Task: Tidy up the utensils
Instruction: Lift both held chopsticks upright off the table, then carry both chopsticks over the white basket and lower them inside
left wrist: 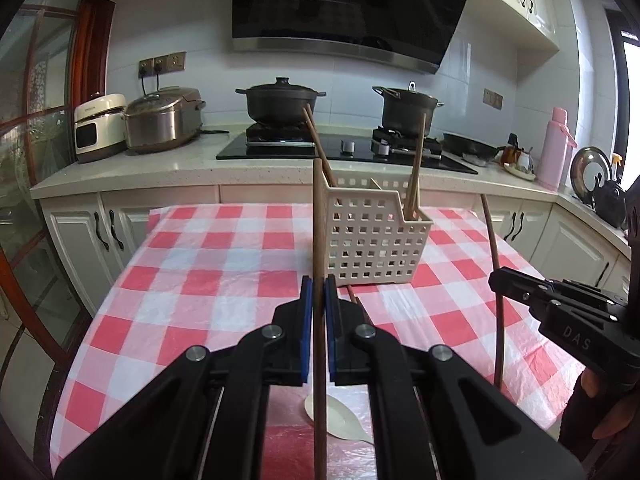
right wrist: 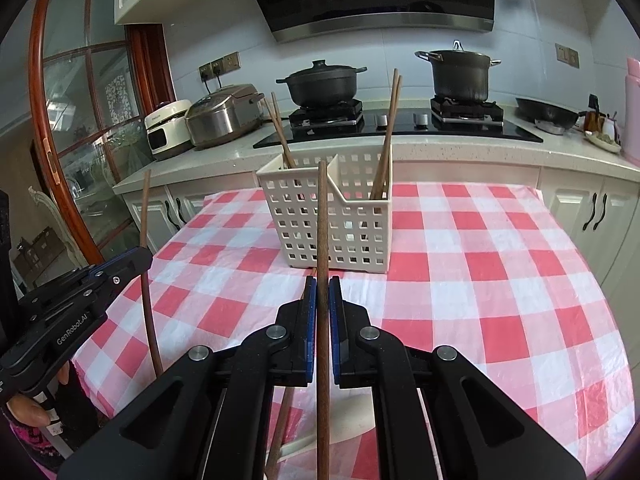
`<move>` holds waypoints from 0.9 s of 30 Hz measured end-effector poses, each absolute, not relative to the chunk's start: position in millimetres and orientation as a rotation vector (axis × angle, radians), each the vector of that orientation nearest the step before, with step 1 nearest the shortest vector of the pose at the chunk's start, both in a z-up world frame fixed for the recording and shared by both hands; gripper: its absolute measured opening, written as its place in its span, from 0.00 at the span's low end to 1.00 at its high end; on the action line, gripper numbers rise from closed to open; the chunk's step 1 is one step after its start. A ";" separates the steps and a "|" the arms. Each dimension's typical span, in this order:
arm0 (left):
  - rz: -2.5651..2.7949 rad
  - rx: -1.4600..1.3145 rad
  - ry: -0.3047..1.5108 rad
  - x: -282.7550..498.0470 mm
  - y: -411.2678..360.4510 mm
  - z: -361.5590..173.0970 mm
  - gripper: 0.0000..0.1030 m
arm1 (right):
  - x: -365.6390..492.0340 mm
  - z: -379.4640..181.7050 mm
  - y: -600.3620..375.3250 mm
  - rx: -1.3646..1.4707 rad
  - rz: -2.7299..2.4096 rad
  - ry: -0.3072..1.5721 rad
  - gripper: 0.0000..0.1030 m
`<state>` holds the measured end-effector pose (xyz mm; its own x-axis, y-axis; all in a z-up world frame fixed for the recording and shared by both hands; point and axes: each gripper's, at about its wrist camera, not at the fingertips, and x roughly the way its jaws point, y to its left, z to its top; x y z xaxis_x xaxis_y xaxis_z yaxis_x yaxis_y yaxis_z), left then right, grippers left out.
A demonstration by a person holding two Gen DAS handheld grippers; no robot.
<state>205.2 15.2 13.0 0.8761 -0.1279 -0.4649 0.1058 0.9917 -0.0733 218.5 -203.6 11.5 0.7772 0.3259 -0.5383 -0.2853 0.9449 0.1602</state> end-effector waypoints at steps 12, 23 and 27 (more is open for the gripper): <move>-0.103 -0.060 0.424 193.0 26.7 29.2 0.06 | 211.5 29.2 -195.0 0.049 0.336 0.548 0.06; -0.095 -0.056 0.390 190.1 31.6 38.3 0.06 | 210.3 37.1 -190.8 0.034 0.338 0.522 0.06; -0.093 -0.050 0.384 187.9 30.3 39.2 0.06 | 209.7 38.5 -191.2 0.032 0.338 0.517 0.06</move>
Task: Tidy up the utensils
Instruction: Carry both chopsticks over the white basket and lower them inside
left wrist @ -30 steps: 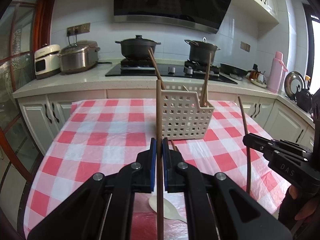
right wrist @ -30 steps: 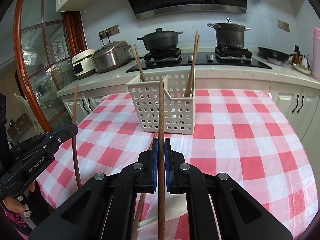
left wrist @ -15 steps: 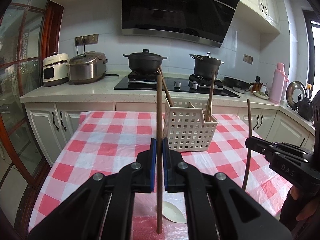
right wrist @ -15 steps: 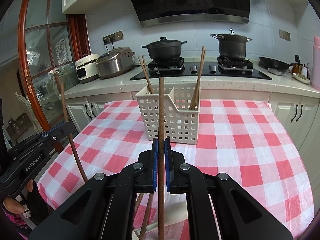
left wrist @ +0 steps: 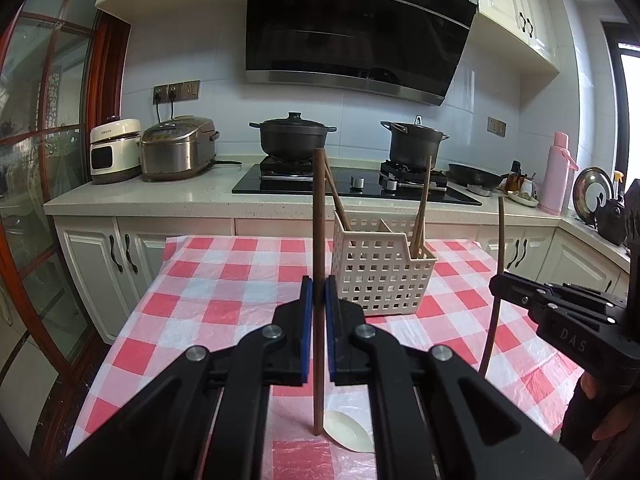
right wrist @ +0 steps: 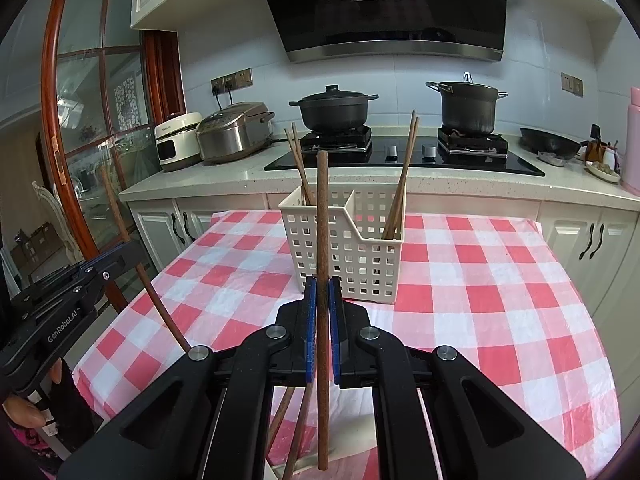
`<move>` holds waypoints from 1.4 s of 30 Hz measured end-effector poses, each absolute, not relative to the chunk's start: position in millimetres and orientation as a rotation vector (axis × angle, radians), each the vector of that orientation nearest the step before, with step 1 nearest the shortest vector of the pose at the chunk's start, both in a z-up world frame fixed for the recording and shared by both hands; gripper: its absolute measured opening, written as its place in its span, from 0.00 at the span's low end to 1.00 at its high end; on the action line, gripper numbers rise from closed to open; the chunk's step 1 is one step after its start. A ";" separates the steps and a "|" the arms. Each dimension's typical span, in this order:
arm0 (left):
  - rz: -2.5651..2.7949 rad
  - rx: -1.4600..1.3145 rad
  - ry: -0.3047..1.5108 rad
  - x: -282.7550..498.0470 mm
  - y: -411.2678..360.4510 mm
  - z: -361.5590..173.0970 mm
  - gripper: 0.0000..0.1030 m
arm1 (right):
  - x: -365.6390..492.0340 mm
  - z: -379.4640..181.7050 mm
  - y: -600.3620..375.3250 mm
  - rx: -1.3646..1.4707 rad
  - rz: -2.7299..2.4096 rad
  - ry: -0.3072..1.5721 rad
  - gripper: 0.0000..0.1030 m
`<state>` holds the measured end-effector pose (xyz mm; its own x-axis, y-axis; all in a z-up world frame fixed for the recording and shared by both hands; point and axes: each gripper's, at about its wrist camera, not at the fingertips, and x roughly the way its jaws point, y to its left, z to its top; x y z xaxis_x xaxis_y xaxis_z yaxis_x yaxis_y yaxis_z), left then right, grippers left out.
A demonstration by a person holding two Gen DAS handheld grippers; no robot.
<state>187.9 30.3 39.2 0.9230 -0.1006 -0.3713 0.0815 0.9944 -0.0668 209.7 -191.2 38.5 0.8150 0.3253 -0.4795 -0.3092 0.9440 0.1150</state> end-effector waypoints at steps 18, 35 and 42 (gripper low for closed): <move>-0.103 -0.023 0.352 183.0 22.9 51.3 0.06 | 207.5 53.8 -193.5 0.020 0.340 0.476 0.06; -0.110 0.009 0.326 192.3 14.5 67.3 0.06 | 212.7 59.9 -194.6 0.004 0.336 0.461 0.06; -0.126 0.012 0.323 205.7 10.4 77.4 0.06 | 223.1 66.3 -199.2 0.003 0.327 0.461 0.06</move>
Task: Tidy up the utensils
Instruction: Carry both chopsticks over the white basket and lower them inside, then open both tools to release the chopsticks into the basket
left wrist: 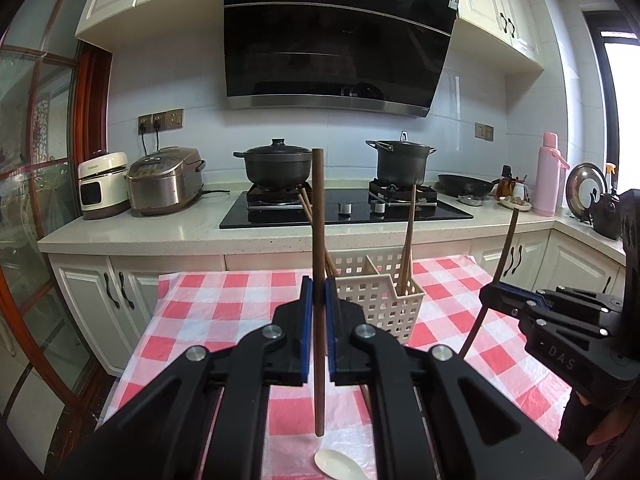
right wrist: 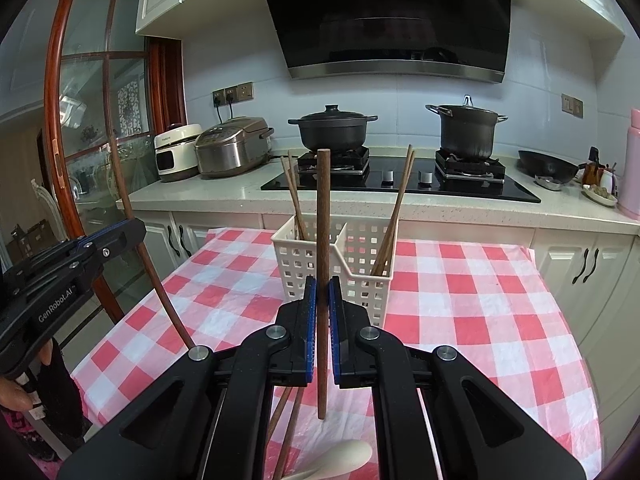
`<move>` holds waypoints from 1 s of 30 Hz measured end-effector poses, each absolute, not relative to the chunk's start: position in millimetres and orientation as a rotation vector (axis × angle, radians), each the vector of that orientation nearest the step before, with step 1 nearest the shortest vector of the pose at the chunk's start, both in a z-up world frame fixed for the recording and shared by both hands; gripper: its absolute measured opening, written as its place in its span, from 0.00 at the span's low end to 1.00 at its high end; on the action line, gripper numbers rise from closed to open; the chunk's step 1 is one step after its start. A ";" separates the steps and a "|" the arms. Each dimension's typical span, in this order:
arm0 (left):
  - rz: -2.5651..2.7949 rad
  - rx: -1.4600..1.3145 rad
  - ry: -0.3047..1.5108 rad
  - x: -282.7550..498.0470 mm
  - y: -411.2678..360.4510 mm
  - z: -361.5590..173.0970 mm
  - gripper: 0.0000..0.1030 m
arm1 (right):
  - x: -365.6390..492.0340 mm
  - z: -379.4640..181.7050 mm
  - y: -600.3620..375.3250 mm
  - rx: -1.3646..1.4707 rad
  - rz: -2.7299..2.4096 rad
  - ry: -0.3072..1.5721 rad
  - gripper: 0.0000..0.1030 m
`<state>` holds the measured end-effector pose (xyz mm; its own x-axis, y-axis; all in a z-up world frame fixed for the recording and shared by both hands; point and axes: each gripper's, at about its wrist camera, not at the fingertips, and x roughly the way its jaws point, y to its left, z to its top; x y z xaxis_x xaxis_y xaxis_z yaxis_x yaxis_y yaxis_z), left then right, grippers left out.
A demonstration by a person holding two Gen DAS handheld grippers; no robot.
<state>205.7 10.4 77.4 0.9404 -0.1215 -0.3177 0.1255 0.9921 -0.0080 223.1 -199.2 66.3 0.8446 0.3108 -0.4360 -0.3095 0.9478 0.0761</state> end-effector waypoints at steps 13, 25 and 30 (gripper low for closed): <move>-0.152 0.013 0.304 236.6 -6.8 97.1 0.06 | 264.0 96.9 -214.8 0.043 0.304 0.446 0.06; -0.174 -0.018 0.300 285.3 -11.9 146.2 0.06 | 311.4 134.1 -233.5 0.090 0.275 0.426 0.06; -0.170 -0.014 0.270 303.1 -17.8 171.5 0.06 | 327.3 146.7 -236.8 0.098 0.257 0.415 0.06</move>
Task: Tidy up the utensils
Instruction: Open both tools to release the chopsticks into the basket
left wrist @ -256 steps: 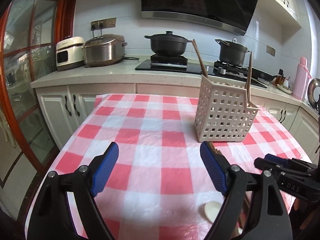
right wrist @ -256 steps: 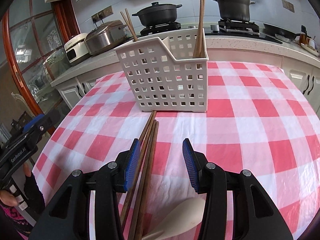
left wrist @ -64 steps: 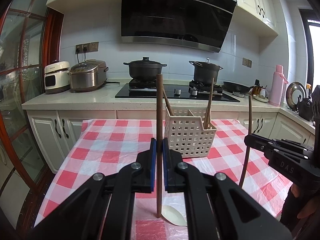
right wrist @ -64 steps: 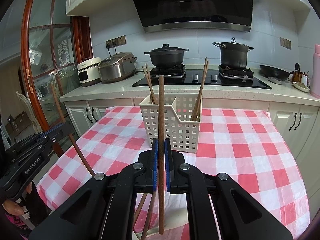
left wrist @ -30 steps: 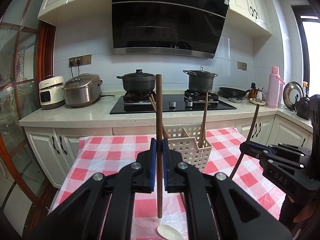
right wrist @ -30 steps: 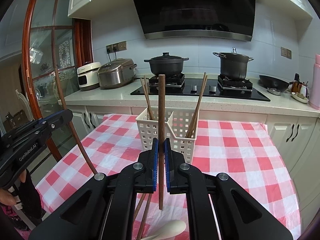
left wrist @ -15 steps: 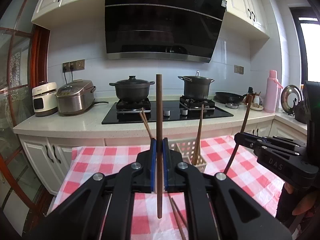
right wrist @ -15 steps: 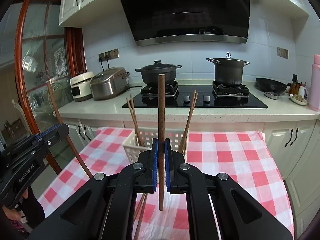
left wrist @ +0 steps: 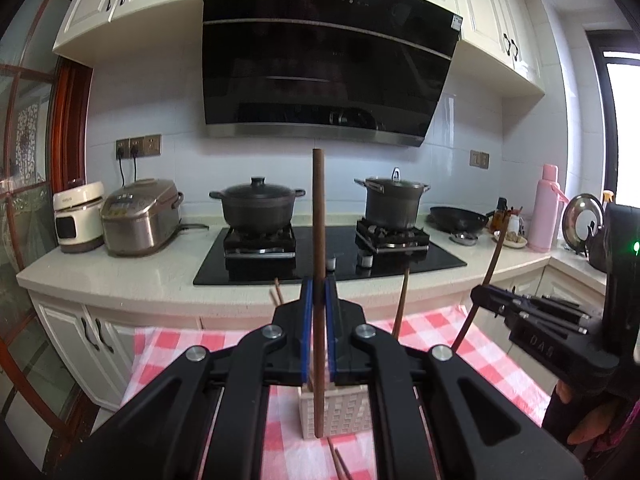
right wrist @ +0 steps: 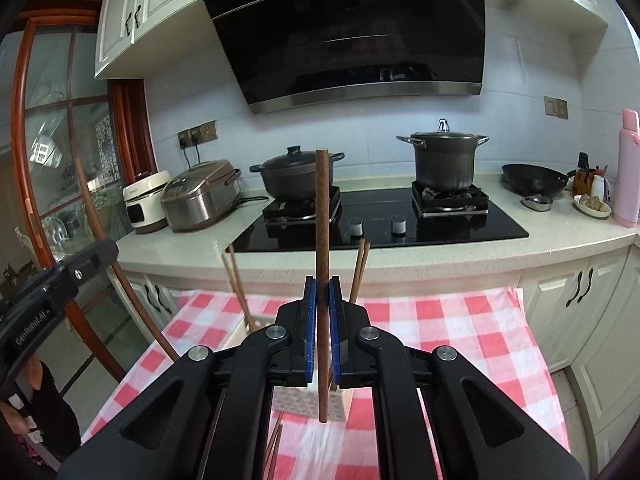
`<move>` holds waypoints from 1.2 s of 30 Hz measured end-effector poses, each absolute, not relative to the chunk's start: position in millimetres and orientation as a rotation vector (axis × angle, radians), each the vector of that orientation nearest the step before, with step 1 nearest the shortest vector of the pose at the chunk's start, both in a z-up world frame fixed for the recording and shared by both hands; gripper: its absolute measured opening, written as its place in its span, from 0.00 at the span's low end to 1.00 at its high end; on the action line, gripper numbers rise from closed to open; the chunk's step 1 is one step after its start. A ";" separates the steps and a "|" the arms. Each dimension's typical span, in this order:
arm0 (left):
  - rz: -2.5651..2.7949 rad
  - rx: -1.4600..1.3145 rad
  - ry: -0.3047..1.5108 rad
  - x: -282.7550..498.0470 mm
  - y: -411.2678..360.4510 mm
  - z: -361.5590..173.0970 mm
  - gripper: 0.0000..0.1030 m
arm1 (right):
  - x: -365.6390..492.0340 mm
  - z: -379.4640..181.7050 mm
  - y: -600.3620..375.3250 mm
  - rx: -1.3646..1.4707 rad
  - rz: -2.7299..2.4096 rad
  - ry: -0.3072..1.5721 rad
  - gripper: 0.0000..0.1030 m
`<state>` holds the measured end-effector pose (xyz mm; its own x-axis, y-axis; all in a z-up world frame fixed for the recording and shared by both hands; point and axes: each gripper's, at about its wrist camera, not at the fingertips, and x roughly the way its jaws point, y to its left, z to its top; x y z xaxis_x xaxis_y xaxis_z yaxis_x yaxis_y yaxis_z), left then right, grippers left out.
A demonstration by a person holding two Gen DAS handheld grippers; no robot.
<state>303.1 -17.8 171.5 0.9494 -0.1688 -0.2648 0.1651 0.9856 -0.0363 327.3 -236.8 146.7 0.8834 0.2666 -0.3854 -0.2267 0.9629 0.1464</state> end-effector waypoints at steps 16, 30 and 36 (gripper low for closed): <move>-0.146 -0.037 0.280 374.9 -42.3 190.8 0.06 | 380.1 141.4 -226.7 0.131 0.258 0.433 0.06; -0.188 -0.071 0.484 421.8 -37.1 114.6 0.06 | 405.4 99.2 -206.2 0.098 0.278 0.549 0.06; -0.184 -0.066 0.530 426.5 -40.4 90.9 0.06 | 416.3 79.8 -199.3 0.083 0.252 0.588 0.07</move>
